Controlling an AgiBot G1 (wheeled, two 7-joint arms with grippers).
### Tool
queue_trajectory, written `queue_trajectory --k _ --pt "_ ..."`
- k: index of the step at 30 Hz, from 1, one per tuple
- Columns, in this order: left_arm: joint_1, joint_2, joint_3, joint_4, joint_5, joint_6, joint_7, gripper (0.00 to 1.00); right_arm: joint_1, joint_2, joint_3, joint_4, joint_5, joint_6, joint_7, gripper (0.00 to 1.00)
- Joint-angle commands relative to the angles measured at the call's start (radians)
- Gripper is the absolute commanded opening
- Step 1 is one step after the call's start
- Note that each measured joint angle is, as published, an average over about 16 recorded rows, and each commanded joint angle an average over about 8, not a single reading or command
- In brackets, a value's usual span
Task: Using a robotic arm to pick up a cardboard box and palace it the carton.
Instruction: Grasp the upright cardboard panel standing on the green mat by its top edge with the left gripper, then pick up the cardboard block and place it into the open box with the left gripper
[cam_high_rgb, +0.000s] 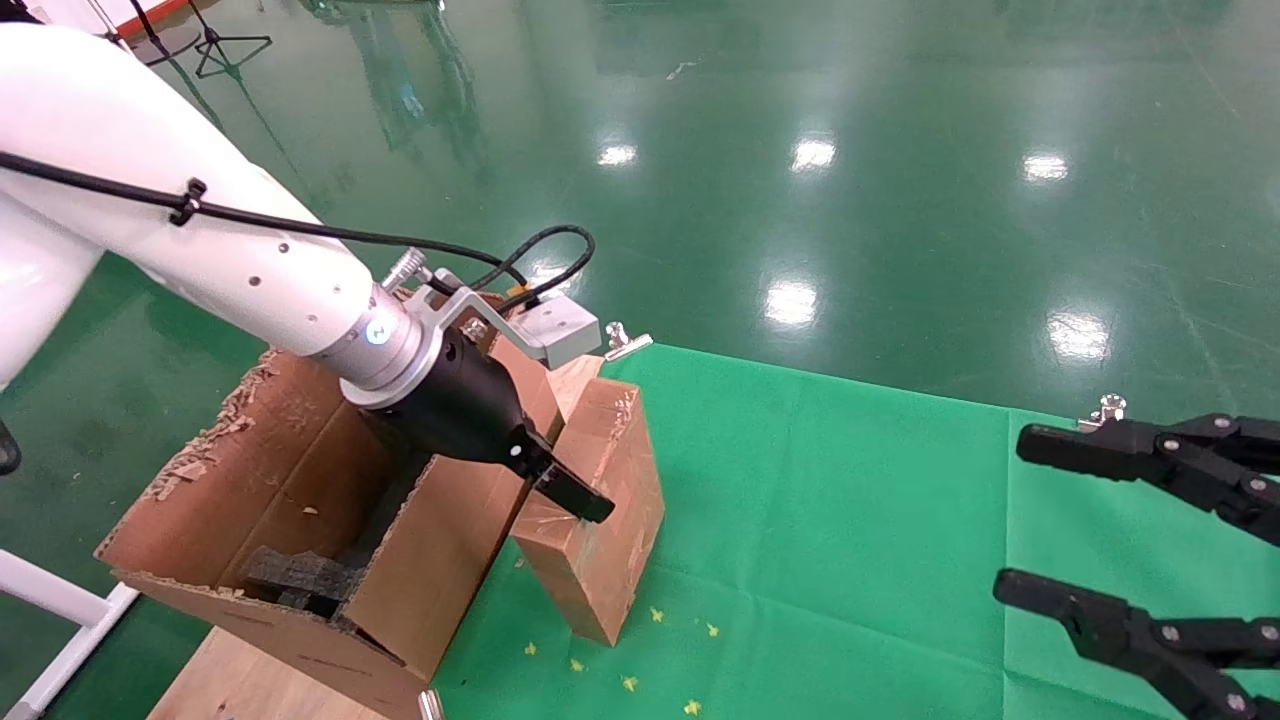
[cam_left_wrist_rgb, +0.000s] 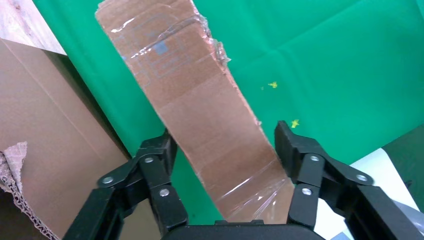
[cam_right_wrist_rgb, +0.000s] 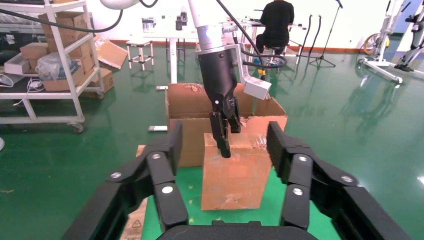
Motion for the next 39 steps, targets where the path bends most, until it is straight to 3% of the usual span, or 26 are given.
queue_trajectory --k 1,15,23,33,39 --pt "0.000 0.000 -0.001 0.000 0.000 0.000 0.000 0.00 0.000 0.000 0.000 0.000 0.000 0.000 0.000 1.00" --pt "-0.011 -0.012 -0.013 0.019 -0.012 -0.024 -0.010 0.00 0.000 0.000 0.000 0.000 0.000 0.000 0.000 1.00" --pt "-0.113 -0.058 -0.098 0.162 -0.073 -0.074 0.001 0.00 0.000 0.000 0.000 0.000 0.000 0.000 0.000 1.00" --pt "-0.341 -0.102 -0.144 0.478 0.034 -0.146 0.173 0.00 0.000 0.000 -0.001 0.000 0.000 0.000 0.000 1.00" --pt "-0.398 -0.138 -0.117 0.583 0.131 -0.176 0.285 0.00 0.000 0.000 -0.001 0.000 0.000 0.000 0.000 1.00"
